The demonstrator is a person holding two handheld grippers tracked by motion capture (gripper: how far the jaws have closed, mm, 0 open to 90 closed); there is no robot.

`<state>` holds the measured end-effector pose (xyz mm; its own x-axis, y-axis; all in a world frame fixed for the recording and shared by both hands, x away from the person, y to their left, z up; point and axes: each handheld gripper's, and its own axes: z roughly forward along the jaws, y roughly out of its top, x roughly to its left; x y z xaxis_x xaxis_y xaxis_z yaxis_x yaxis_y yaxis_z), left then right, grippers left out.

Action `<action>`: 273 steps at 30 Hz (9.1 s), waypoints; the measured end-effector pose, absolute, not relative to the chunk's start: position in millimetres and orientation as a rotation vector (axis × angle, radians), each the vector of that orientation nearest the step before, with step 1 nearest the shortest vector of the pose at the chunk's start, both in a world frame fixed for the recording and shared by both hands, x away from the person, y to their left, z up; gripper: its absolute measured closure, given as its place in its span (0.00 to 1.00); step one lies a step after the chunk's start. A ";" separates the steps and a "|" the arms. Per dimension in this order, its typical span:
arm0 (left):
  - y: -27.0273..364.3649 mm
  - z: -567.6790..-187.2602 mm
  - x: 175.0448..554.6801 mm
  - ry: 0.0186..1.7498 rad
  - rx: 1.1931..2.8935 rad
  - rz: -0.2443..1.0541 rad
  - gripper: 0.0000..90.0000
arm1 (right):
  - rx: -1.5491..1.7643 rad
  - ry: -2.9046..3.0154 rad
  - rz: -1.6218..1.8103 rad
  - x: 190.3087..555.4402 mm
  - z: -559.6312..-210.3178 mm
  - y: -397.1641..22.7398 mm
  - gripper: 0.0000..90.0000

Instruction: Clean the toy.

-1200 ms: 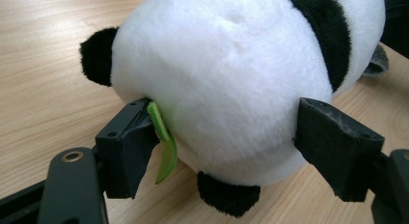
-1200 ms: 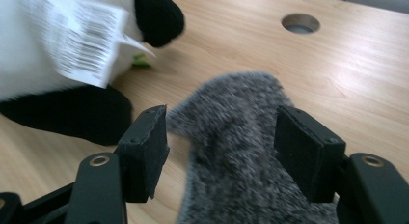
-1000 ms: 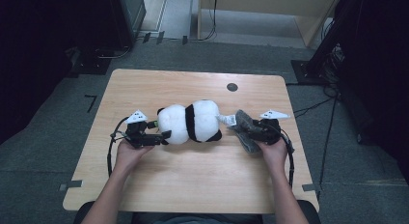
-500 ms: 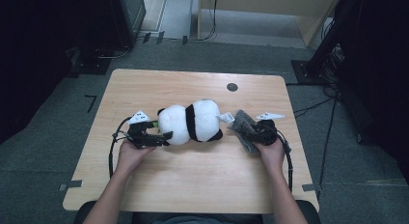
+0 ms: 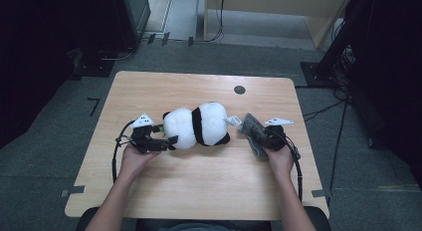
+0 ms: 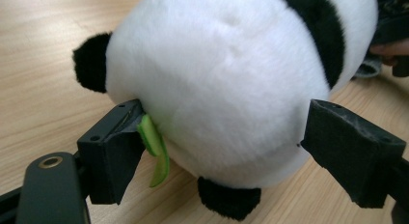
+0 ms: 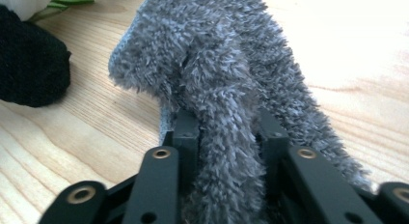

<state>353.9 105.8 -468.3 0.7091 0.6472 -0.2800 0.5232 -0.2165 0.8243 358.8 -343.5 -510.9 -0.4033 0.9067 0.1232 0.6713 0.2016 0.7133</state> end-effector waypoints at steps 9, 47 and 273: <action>93.3 -475.0 355.9 0.945 1.918 0.222 0.14 | 1.514 2.149 0.990 358.2 -504.6 -339.8 0.84; 91.0 -476.1 350.9 0.974 1.941 0.145 0.66 | 1.071 2.302 1.220 411.0 -346.7 -236.5 0.83; 93.7 -477.9 347.4 1.067 1.864 0.187 0.65 | 0.865 2.629 0.991 424.1 -392.1 -121.1 0.80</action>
